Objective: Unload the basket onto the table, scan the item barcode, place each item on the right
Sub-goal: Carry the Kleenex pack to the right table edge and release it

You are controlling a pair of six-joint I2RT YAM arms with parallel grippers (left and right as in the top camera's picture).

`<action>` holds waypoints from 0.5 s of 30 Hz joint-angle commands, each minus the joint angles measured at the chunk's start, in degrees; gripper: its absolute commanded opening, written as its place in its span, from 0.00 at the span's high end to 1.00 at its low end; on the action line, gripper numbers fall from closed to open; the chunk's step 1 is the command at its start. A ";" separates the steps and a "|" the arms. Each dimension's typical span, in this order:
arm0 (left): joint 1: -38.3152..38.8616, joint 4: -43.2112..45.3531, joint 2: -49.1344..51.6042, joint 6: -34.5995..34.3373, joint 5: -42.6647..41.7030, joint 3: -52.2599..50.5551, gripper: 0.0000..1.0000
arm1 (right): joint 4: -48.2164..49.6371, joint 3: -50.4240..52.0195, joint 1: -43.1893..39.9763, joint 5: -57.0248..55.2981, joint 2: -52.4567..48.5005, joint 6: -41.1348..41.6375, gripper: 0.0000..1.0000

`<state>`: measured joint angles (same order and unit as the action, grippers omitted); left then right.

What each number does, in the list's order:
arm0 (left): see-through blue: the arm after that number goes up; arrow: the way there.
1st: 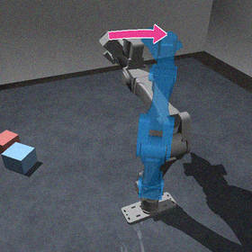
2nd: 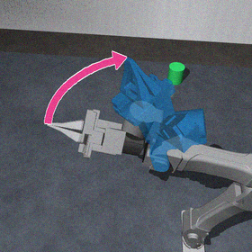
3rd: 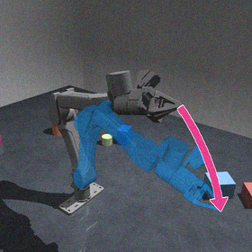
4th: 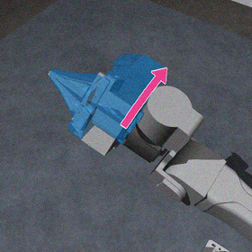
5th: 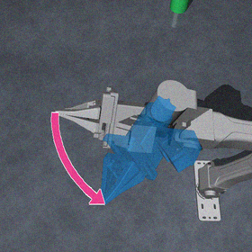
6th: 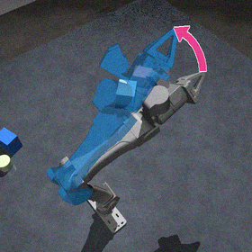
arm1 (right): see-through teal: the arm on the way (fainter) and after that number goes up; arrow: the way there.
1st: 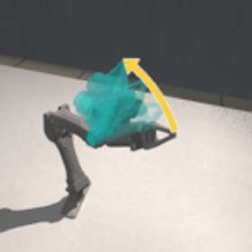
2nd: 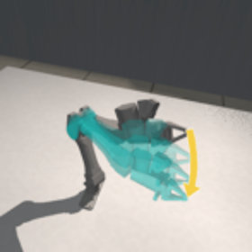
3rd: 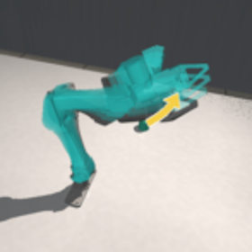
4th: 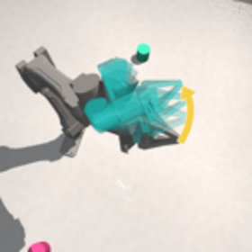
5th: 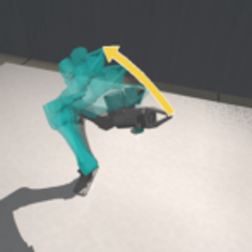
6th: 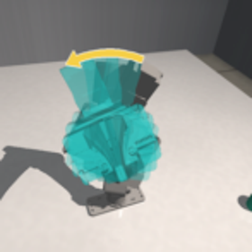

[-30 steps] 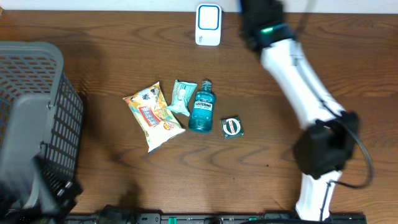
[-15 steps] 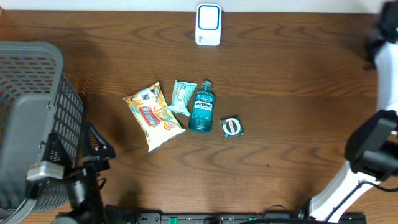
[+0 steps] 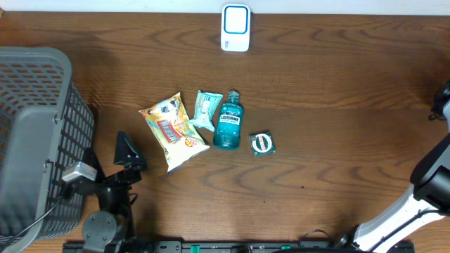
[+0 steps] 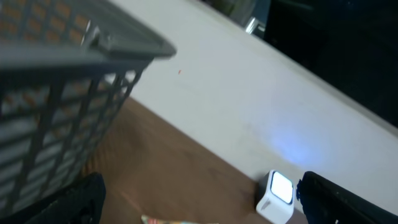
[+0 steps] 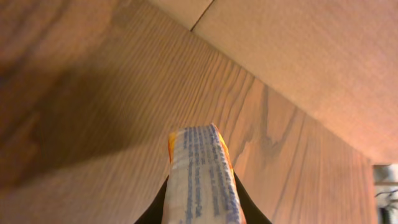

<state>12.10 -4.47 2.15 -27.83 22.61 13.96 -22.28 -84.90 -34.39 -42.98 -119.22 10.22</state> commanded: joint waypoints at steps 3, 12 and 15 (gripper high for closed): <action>-0.02 0.42 0.11 -3.15 -0.09 -1.84 0.03 | 3.78 1.16 -0.92 -5.14 -5.07 -10.99 0.98; -0.04 -1.16 0.11 -3.13 -0.09 -2.78 0.03 | 4.02 1.16 -1.25 -4.92 -10.99 -13.31 0.60; -0.04 -1.31 0.11 -3.13 -0.09 -2.82 0.02 | 2.78 0.20 -0.72 -4.39 -9.94 -13.07 0.01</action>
<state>12.10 -5.80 2.15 -30.26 22.63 11.60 -18.17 -84.27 -35.33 -49.63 -129.27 -2.44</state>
